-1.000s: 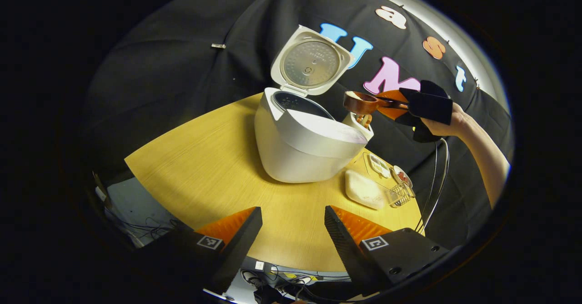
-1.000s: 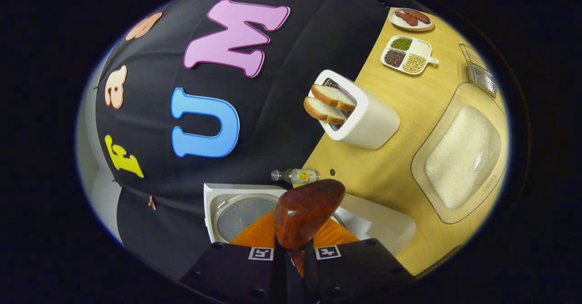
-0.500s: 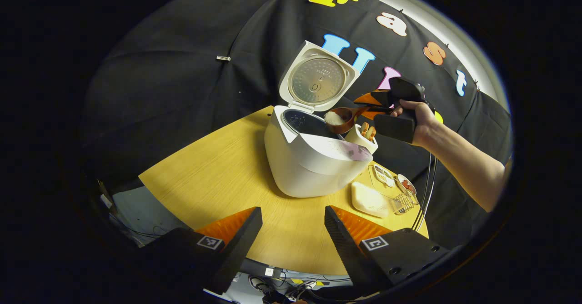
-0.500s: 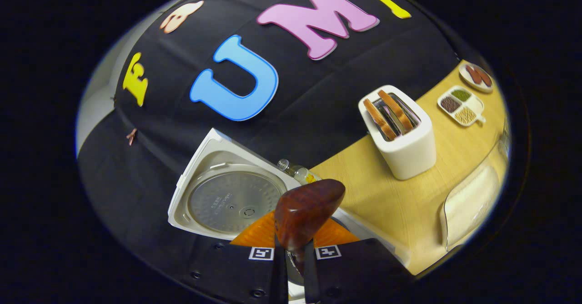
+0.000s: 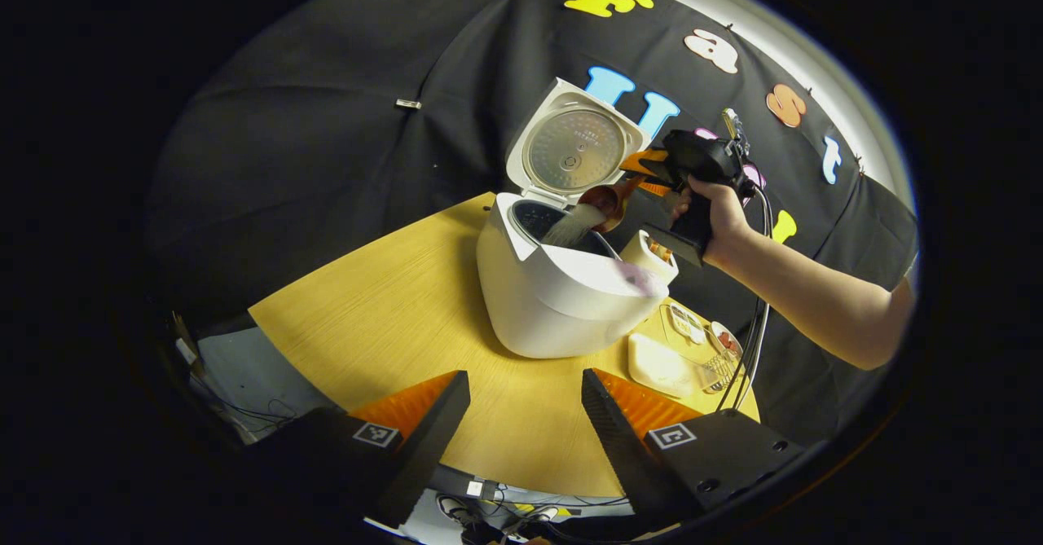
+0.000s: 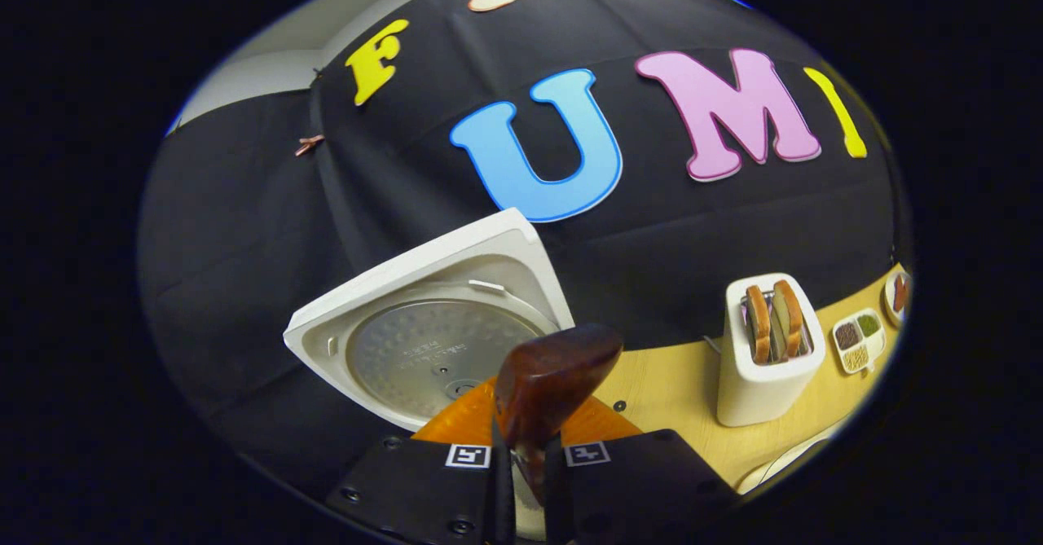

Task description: Close the left gripper, press the button to open the rice cooker; take a wooden spoon from the chopstick holder with the right hand, scoop a spoonful of rice and pour it into the rice cooker, then put the wooden spoon back into the chopstick holder.

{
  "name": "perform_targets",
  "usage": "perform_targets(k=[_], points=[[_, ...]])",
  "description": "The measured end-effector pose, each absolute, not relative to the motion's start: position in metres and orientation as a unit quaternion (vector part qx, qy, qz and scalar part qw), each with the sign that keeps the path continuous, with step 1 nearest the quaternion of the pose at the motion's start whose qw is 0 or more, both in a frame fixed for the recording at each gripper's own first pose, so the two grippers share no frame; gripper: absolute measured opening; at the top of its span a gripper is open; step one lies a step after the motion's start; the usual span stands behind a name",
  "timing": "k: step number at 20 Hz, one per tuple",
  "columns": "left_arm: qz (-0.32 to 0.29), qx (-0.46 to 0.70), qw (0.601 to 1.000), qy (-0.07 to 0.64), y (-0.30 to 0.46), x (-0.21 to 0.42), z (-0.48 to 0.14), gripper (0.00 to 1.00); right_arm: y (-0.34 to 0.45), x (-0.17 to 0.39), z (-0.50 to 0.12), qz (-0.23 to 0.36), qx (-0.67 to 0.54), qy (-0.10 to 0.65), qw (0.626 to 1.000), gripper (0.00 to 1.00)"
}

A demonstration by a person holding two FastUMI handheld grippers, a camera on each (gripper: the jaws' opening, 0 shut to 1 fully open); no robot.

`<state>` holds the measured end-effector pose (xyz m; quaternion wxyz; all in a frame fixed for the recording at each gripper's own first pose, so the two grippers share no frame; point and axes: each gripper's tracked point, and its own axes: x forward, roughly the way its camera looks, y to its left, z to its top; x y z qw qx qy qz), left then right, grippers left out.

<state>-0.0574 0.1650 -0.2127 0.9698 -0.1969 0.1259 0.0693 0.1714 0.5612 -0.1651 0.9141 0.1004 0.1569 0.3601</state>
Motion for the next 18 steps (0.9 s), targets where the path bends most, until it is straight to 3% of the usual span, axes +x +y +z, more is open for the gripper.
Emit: perform_targets(k=[9, 14, 18], points=[[0.075, -0.203, 0.968, 0.127, 0.167, -0.060, -0.220, 0.97, 0.591, 0.127, -0.162, 0.464, -0.092, 0.026, 0.881, 0.18], [0.070, -0.192, 0.971, 0.123, 0.159, -0.061, -0.218, 0.96, 0.591, 0.123, -0.167, 0.468, -0.089, 0.040, 0.878, 0.18], [0.067, -0.192, 0.972, 0.117, 0.152, -0.058, -0.216, 0.96, 0.577, 0.137, -0.146, 0.441, 0.032, 0.102, 0.891, 0.18]])
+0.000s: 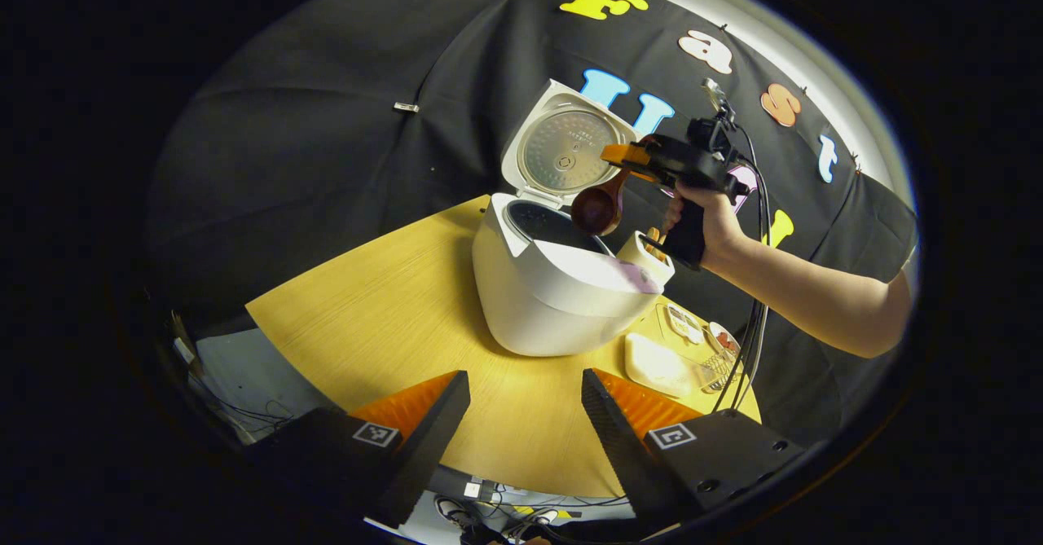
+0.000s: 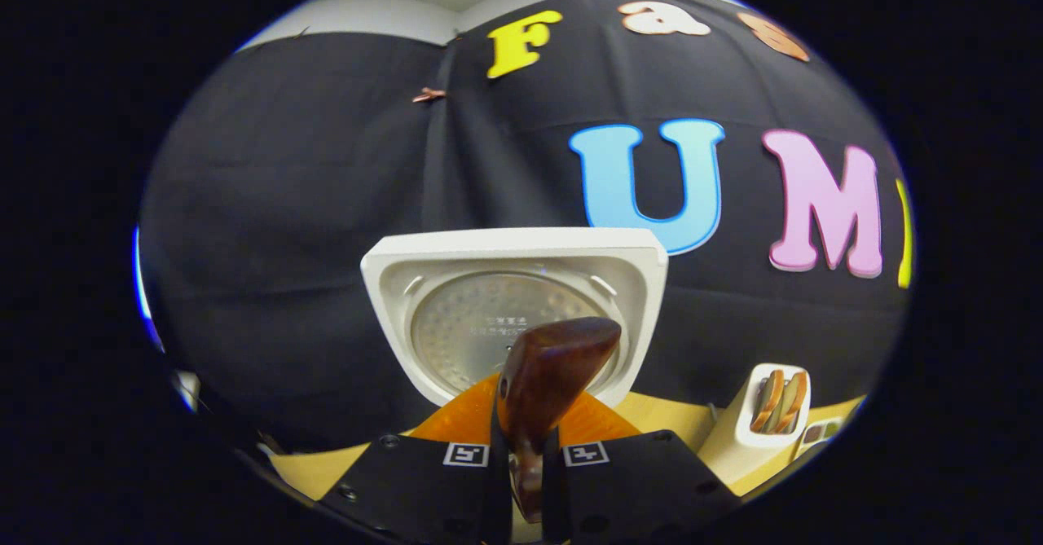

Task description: Close the left gripper, press the button to open the rice cooker; take a wooden spoon from the chopstick holder with the right hand, scoop a spoonful of rice and pour it into the rice cooker, then put the wooden spoon back into the chopstick holder.

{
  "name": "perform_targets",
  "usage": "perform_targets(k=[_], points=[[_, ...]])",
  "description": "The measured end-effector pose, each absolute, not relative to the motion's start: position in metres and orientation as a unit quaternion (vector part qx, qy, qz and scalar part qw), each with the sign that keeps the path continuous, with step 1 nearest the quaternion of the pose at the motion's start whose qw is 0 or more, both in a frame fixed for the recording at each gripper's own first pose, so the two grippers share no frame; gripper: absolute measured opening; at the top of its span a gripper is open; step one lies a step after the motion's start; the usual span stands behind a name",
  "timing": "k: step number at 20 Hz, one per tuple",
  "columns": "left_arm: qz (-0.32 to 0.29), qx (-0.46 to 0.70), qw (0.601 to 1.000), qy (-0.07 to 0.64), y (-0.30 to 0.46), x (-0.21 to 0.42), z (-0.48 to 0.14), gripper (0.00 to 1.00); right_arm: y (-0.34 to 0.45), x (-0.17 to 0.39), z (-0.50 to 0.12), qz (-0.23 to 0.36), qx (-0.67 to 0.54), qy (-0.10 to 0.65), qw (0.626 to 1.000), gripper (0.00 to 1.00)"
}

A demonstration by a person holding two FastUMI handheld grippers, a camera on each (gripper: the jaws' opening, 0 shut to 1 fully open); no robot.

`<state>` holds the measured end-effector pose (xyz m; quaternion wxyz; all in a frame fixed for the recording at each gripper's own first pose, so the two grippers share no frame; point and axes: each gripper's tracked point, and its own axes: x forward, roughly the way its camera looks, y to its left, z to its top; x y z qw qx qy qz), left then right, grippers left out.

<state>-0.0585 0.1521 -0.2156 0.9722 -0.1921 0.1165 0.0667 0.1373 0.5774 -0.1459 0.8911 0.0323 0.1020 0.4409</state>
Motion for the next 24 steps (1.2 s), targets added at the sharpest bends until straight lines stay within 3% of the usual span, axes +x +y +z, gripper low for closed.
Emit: perform_targets(k=[7, 15, 24], points=[[0.051, -0.188, 0.976, 0.098, 0.131, -0.054, -0.199, 0.95, 0.499, 0.169, -0.096, 0.379, 0.137, 0.123, 0.907, 0.18], [-0.002, -0.152, 0.984, 0.095, 0.090, -0.022, -0.173, 0.95, 0.318, 0.207, -0.050, 0.268, 0.153, 0.086, 0.947, 0.18], [0.007, -0.081, 0.994, 0.076, 0.043, 0.033, -0.135, 0.95, 0.111, 0.261, -0.076, 0.140, 0.149, 0.095, 0.974, 0.18]])
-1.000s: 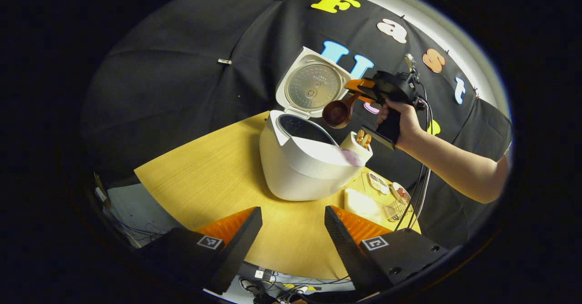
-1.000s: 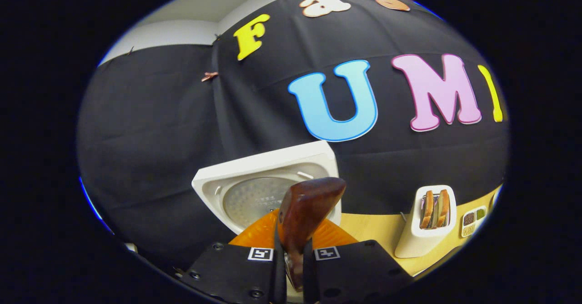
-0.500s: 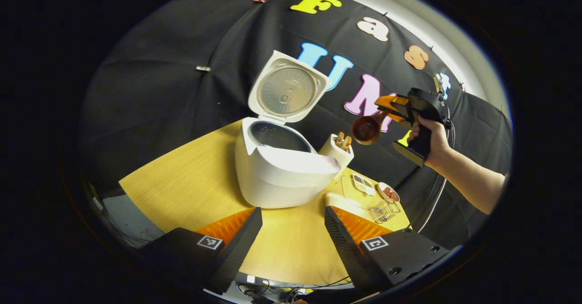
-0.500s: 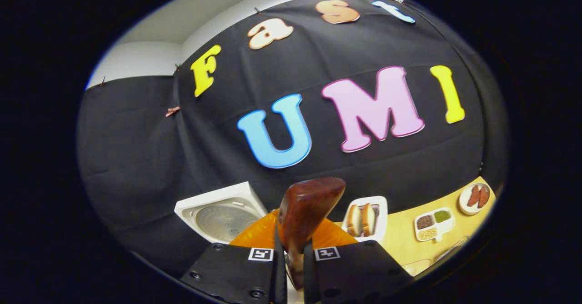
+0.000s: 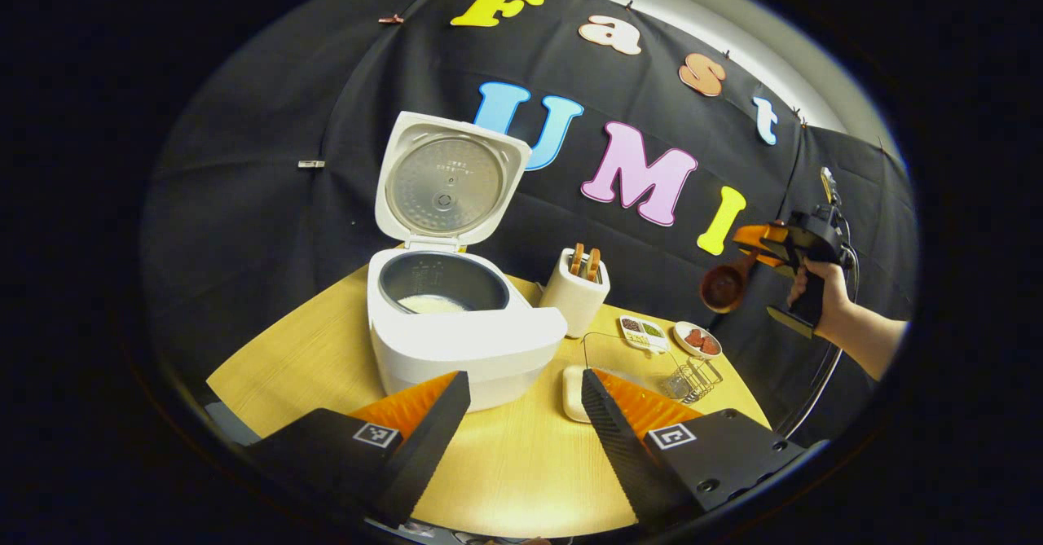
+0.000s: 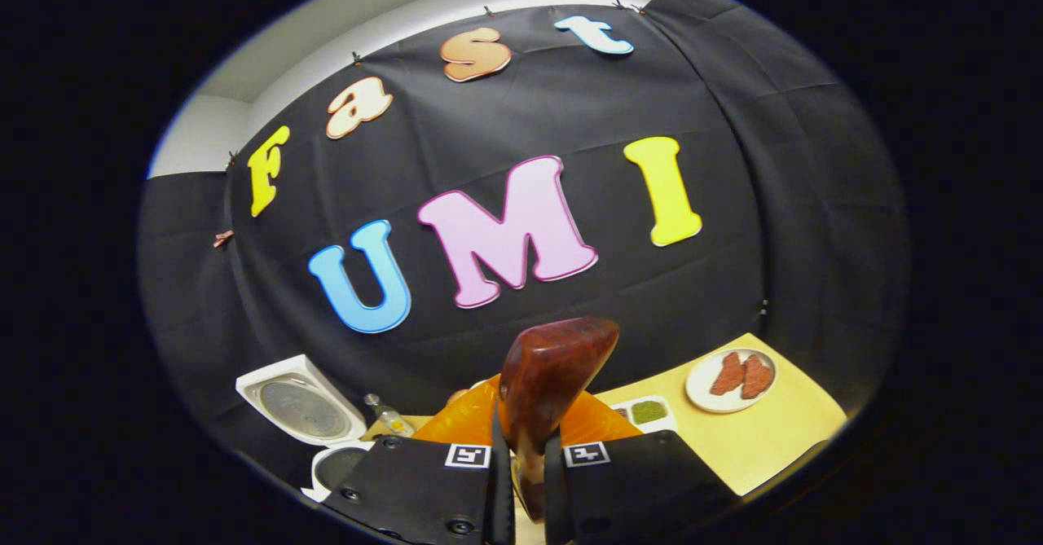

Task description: Close the left gripper, press the button to open the rice cooker; take a wooden spoon from the chopstick holder with the right hand, scoop a spoonful of rice and pour it into the rice cooker, then put the wooden spoon back into the chopstick holder.

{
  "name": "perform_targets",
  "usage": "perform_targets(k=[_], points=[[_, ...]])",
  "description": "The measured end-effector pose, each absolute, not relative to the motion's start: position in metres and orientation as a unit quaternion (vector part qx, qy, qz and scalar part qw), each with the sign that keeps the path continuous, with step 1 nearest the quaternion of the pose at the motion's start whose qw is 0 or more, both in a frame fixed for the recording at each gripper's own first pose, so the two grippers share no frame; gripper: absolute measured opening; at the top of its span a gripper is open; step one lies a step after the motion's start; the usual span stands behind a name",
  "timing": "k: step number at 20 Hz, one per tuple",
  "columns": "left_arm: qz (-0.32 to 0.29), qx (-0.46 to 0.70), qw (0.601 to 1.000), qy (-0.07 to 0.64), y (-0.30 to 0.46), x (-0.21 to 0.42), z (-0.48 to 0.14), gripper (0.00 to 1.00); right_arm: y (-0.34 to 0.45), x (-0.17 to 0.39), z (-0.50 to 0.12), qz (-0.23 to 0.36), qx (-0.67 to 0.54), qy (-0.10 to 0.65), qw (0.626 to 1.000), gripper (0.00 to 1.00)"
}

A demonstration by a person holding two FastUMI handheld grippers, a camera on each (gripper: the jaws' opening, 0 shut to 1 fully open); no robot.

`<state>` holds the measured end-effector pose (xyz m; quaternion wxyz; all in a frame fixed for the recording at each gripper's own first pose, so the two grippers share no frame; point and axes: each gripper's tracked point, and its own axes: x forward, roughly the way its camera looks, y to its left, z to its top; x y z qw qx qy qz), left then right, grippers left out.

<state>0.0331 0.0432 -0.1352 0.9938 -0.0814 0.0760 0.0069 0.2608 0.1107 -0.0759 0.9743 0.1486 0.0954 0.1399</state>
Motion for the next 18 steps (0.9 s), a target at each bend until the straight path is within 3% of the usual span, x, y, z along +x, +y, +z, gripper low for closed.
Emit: perform_targets(k=[6, 7, 8, 18], points=[[0.049, -0.057, 0.994, 0.073, 0.023, 0.048, -0.125, 0.95, 0.029, 0.288, -0.137, 0.099, 0.153, 0.148, 0.972, 0.18], [0.057, -0.059, 0.994, 0.073, 0.019, 0.051, -0.122, 0.95, 0.022, 0.292, -0.147, 0.096, 0.157, 0.158, 0.970, 0.13], [0.061, -0.065, 0.993, 0.075, 0.013, 0.055, -0.123, 0.95, 0.018, 0.294, -0.157, 0.095, 0.161, 0.168, 0.968, 0.18], [0.124, -0.059, 0.988, 0.075, -0.025, 0.068, -0.111, 0.95, 0.012, 0.304, -0.277, 0.133, 0.151, 0.274, 0.940, 0.18]])
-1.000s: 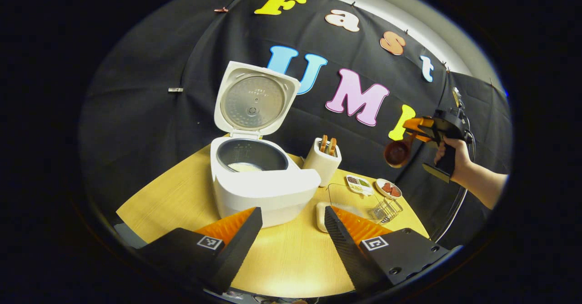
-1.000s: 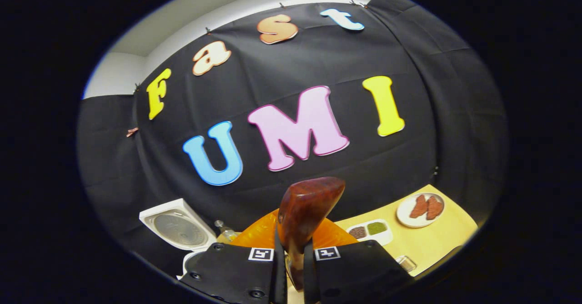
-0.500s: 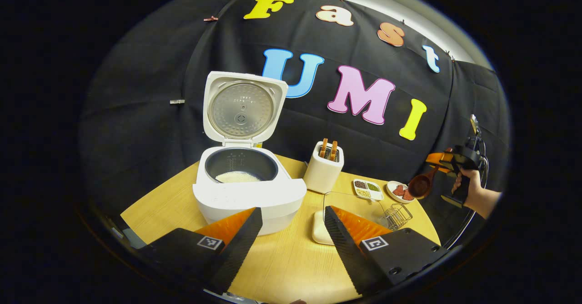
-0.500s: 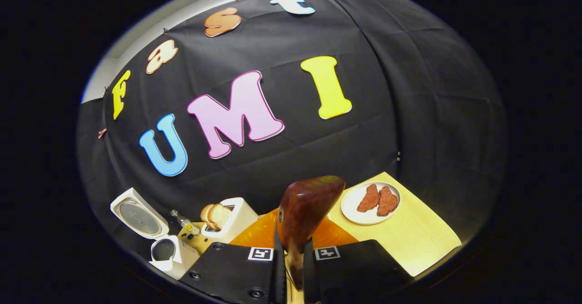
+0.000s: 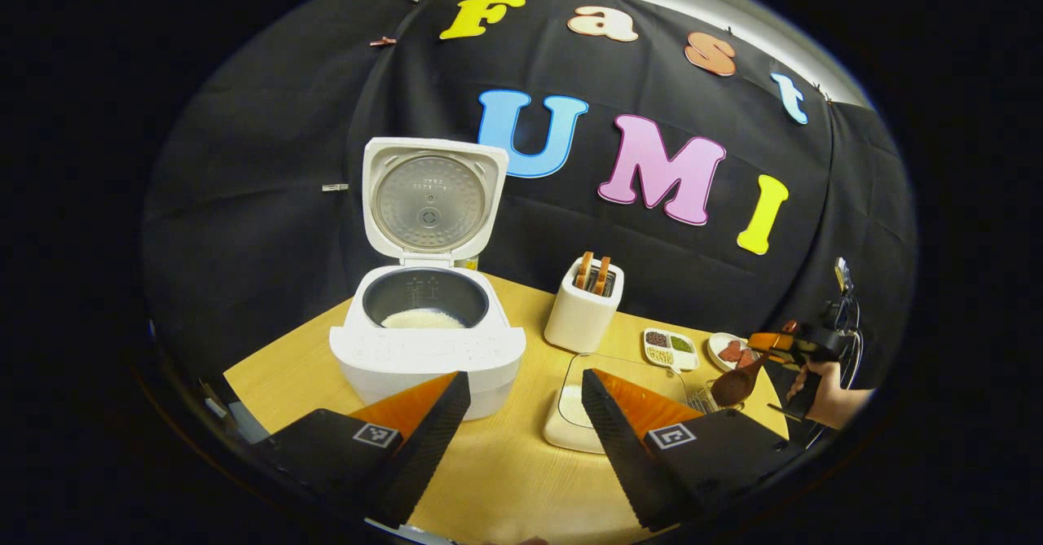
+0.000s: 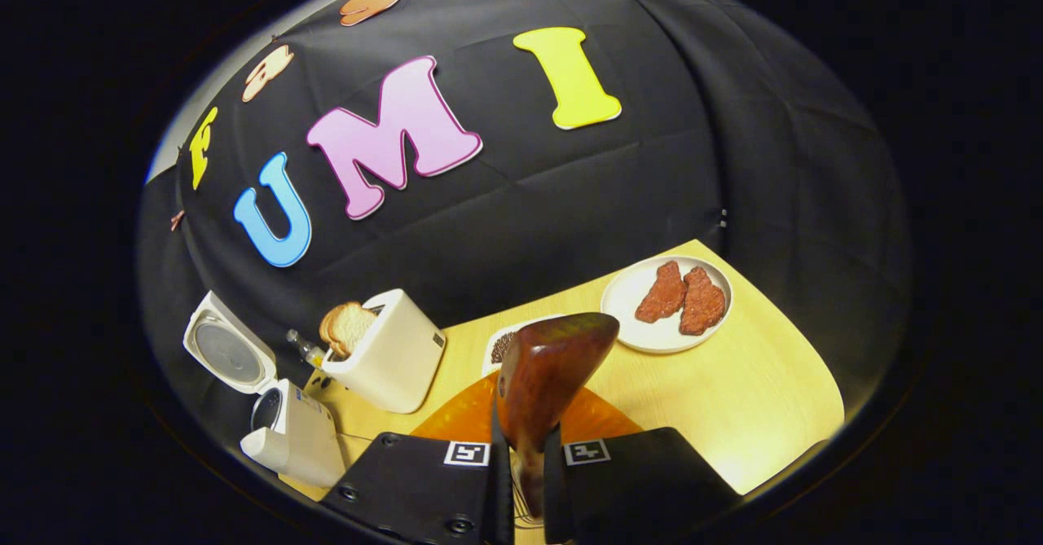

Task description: Close the left gripper, press the button to open the rice cooker; take a wooden spoon from the chopstick holder with the right hand, scoop a spoonful of rice and pour it into the rice cooker, then put the wooden spoon back into the chopstick holder.

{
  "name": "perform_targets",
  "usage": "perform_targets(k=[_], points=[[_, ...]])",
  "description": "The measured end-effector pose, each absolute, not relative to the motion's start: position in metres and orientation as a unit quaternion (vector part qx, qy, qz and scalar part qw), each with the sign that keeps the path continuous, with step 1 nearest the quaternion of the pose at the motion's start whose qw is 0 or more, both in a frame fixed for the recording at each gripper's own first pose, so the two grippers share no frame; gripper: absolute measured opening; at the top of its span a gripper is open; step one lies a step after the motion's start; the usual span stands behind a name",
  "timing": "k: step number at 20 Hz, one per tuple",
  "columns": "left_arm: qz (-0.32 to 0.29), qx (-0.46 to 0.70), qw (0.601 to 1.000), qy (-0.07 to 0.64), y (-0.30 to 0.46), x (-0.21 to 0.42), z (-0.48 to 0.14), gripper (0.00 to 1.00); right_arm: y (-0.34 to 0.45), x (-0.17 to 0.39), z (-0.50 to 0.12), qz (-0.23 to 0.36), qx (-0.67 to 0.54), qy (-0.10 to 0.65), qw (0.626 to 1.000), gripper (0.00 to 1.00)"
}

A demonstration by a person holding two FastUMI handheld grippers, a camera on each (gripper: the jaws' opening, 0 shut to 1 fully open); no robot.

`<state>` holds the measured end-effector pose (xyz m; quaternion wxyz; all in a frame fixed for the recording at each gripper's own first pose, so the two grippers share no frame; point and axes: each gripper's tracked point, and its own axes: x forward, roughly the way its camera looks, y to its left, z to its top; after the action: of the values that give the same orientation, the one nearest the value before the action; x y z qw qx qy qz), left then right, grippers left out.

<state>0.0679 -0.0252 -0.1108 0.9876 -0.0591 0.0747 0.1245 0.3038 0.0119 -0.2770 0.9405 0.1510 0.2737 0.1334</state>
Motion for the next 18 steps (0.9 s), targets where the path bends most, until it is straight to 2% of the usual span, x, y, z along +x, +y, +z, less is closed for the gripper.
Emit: perform_targets(k=[8, 12, 15, 16, 18], points=[[0.154, -0.064, 0.983, 0.078, -0.026, 0.058, -0.106, 0.95, 0.011, 0.296, -0.327, 0.111, 0.173, 0.322, 0.924, 0.20], [0.166, -0.065, 0.983, 0.037, -0.007, 0.049, -0.071, 0.95, -0.002, 0.288, -0.321, 0.091, 0.175, 0.320, 0.927, 0.27], [0.178, -0.055, 0.982, 0.011, 0.018, 0.043, -0.044, 0.95, -0.011, 0.277, -0.305, 0.078, 0.172, 0.304, 0.934, 0.88], [0.173, -0.051, 0.984, -0.003, 0.015, 0.044, -0.035, 0.95, -0.017, 0.272, -0.298, 0.072, 0.163, 0.297, 0.938, 0.96], [0.171, -0.038, 0.984, -0.017, 0.030, 0.045, -0.016, 0.96, -0.024, 0.262, -0.283, 0.061, 0.146, 0.278, 0.947, 0.99]])
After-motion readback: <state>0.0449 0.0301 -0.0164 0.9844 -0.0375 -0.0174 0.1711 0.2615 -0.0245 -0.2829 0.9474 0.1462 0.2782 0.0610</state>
